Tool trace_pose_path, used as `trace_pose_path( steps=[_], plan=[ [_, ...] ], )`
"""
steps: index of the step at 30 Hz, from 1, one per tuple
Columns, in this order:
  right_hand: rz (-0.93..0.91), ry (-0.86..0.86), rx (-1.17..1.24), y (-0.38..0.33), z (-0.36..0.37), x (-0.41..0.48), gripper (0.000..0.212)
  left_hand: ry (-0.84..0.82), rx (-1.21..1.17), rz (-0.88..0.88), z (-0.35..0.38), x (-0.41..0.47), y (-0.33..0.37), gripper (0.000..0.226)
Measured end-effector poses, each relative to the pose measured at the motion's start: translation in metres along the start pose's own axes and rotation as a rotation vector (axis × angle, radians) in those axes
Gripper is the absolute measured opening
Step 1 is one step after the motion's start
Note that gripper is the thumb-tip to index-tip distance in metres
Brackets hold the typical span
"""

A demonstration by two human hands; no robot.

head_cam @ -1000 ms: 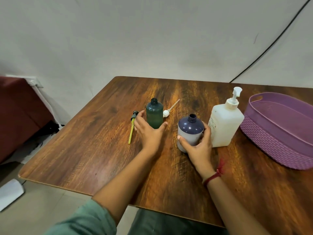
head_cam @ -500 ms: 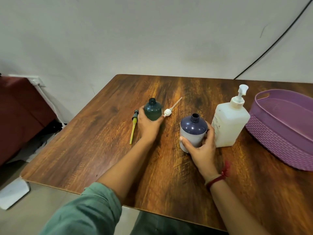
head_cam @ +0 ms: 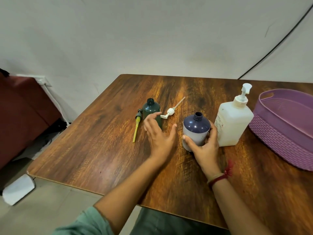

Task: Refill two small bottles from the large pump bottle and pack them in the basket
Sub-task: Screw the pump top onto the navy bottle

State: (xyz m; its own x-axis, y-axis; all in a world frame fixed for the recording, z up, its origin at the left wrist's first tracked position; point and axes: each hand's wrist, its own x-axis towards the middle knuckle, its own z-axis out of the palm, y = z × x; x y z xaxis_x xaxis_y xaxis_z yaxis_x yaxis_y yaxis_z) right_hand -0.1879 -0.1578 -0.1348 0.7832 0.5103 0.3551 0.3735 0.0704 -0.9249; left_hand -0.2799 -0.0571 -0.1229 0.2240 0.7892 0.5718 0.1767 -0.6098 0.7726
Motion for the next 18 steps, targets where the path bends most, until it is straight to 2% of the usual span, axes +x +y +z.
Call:
trace_pose_path(
  steps=[4,7,10,13,18],
  plan=[
    [-0.011,0.007,-0.002,-0.001,-0.002,-0.001,0.085,-0.242,-0.074,-0.001,0.018,0.006,0.002,0.039],
    [-0.012,0.019,-0.005,0.0,-0.002,0.001,0.085,-0.424,-0.049,0.044,0.037,0.029,-0.004,0.036],
    [-0.02,0.029,-0.014,0.001,-0.001,0.0,0.087,-0.511,0.023,0.113,0.054,0.052,-0.008,0.039],
    [-0.022,0.029,-0.02,0.001,-0.001,0.0,0.086,-0.594,0.242,0.103,0.074,0.07,-0.011,0.046],
    [-0.043,0.038,-0.032,0.002,-0.001,0.001,0.086,-0.733,0.639,-0.141,0.09,0.082,-0.017,0.036]
  ],
)
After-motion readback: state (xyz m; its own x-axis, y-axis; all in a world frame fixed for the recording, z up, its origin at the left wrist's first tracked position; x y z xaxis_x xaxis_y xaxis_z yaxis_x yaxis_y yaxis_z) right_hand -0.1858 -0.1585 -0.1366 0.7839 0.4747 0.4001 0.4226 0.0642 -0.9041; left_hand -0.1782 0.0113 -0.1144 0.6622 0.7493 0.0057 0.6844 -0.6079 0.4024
